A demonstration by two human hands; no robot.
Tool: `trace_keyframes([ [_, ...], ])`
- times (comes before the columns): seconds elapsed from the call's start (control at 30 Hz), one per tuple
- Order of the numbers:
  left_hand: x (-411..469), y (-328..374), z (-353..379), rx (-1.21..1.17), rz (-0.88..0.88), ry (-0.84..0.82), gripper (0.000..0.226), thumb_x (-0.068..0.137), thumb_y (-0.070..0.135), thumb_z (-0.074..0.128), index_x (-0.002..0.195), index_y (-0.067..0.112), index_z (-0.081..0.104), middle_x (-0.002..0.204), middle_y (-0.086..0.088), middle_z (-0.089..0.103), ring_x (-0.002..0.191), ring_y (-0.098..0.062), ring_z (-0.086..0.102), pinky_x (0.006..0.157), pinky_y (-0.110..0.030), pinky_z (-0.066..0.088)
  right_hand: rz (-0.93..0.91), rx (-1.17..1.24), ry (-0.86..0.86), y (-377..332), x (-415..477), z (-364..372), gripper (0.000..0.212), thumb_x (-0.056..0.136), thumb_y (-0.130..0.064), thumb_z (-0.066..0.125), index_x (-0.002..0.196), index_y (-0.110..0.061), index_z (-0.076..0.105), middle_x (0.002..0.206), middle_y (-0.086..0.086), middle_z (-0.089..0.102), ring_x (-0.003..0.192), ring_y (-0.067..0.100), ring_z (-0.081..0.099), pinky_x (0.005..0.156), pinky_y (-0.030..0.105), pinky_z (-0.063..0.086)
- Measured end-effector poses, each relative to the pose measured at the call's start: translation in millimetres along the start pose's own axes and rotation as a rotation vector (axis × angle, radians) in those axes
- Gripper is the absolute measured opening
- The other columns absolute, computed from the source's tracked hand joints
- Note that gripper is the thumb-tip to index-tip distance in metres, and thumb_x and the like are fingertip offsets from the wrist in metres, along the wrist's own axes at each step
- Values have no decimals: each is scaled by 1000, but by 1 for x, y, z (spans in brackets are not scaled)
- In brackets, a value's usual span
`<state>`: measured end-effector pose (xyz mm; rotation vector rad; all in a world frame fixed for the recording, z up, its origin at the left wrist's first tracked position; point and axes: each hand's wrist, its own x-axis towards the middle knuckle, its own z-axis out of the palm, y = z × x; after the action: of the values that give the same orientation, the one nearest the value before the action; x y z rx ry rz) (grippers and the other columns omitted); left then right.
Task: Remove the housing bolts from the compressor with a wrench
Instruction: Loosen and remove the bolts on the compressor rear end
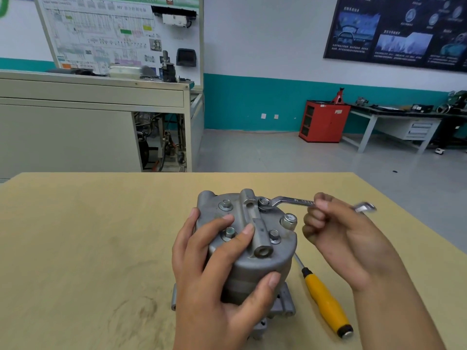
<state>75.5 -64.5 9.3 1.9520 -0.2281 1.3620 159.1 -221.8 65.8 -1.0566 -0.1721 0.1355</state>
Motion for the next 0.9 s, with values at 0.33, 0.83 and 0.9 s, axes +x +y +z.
trace_keyframes([
  [0.33, 4, -1, 1, 24, 32, 32, 43, 84, 63, 51, 113, 33, 57, 125, 10, 49, 134, -33, 35, 113, -32, 27, 139, -342, -153, 11, 73, 58, 26, 96, -11, 47, 78, -4, 64, 48, -5, 38, 49, 9, 31, 52, 22, 25],
  [0.83, 2, -1, 1, 2, 20, 24, 41, 83, 61, 54, 113, 33, 57, 126, 12, 48, 136, -30, 33, 114, -29, 24, -185, -91, -8, -20, 16, 52, 17, 91, -18, 55, 75, -13, 53, 59, 1, 67, 49, 7, 58, 48, 16, 42],
  [0.9, 1, 0, 0, -9, -4, 13, 42, 78, 57, 60, 114, 35, 56, 127, 13, 48, 137, -28, 31, 114, -28, 23, -399, -288, 79, -17, -6, 50, 20, 88, -19, 60, 72, -11, 53, 61, 4, 69, 50, 10, 62, 50, 15, 45],
])
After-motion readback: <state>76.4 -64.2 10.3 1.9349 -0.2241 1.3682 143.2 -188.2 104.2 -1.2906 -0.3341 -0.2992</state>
